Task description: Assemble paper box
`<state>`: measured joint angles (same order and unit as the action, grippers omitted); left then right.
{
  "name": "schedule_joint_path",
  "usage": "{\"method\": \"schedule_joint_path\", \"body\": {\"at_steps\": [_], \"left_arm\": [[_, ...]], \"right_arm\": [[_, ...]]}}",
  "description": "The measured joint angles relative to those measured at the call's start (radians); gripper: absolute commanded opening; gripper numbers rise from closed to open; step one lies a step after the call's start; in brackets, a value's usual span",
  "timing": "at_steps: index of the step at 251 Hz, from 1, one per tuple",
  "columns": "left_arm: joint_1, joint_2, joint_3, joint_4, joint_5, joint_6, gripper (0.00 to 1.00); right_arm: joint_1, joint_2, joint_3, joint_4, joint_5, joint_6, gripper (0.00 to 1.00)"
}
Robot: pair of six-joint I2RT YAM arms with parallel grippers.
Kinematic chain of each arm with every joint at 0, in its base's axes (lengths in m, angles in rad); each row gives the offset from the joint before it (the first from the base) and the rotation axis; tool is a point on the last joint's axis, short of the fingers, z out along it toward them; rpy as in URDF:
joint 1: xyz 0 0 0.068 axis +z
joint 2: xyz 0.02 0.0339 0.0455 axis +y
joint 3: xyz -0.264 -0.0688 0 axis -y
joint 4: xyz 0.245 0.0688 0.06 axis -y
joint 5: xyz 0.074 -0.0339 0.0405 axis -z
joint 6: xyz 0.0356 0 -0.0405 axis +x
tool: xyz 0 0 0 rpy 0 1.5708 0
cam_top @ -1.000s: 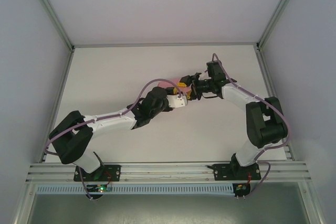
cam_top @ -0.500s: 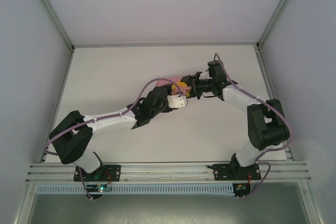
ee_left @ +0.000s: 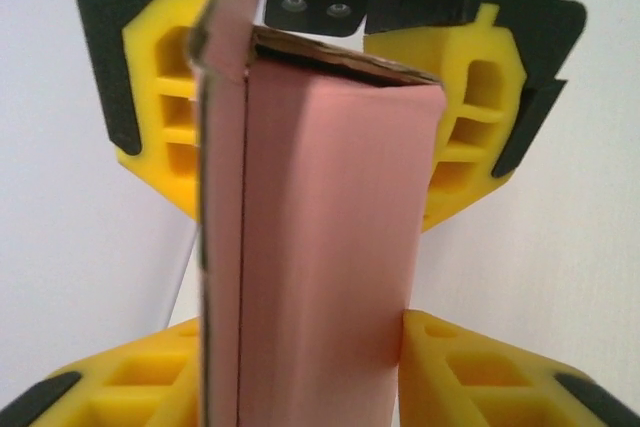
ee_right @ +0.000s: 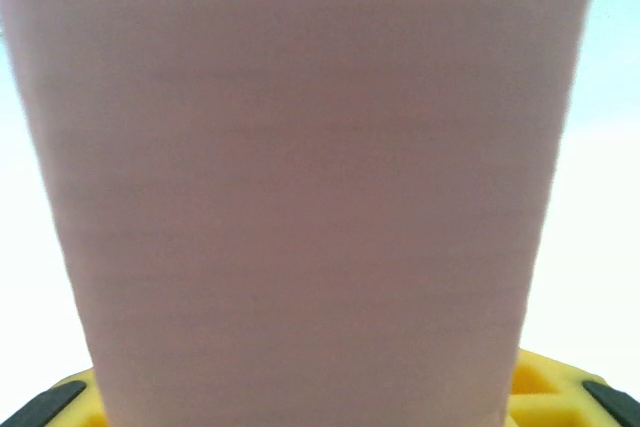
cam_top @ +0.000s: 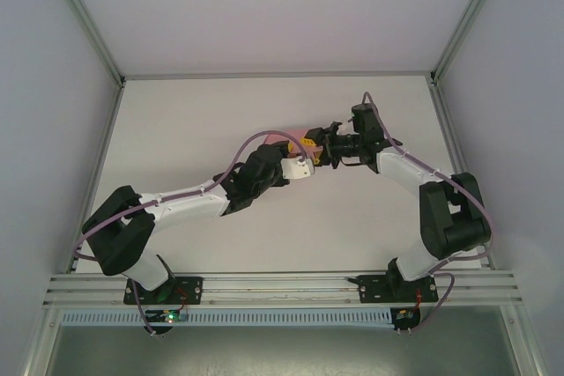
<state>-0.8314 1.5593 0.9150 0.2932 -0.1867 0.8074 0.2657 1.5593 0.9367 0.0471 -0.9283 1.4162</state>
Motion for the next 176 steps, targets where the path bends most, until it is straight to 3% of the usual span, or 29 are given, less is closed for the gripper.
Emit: {"method": "schedule_joint_path", "body": {"at_steps": [33, 43, 54, 74, 88, 122, 176], "left_arm": [[0.000, 0.000, 0.000, 0.006, 0.003, 0.010, 0.28], [0.000, 0.000, 0.000, 0.006, 0.003, 0.011, 0.27], [0.000, 0.000, 0.000, 0.006, 0.002, 0.011, 0.27], [0.008, 0.001, 0.000, 0.000, -0.025, 0.011, 0.27], [0.016, 0.001, 0.000, -0.002, -0.037, 0.009, 0.27], [0.023, 0.001, 0.000, -0.018, -0.053, 0.005, 0.22], [0.042, 0.001, 0.002, -0.098, -0.026, -0.040, 0.27]], "right_arm": [[-0.001, -0.012, -0.011, 0.003, 0.008, -0.002, 0.44], [-0.001, -0.013, -0.012, 0.003, 0.008, -0.002, 0.51], [-0.002, -0.014, -0.012, 0.002, 0.006, 0.004, 0.66], [0.001, -0.028, -0.015, -0.005, -0.034, 0.001, 0.69], [0.001, -0.041, -0.017, -0.008, -0.053, 0.000, 0.80], [-0.001, -0.067, -0.031, -0.021, -0.064, -0.029, 0.80], [-0.037, -0.080, -0.078, -0.091, -0.046, -0.099, 0.79]]}}
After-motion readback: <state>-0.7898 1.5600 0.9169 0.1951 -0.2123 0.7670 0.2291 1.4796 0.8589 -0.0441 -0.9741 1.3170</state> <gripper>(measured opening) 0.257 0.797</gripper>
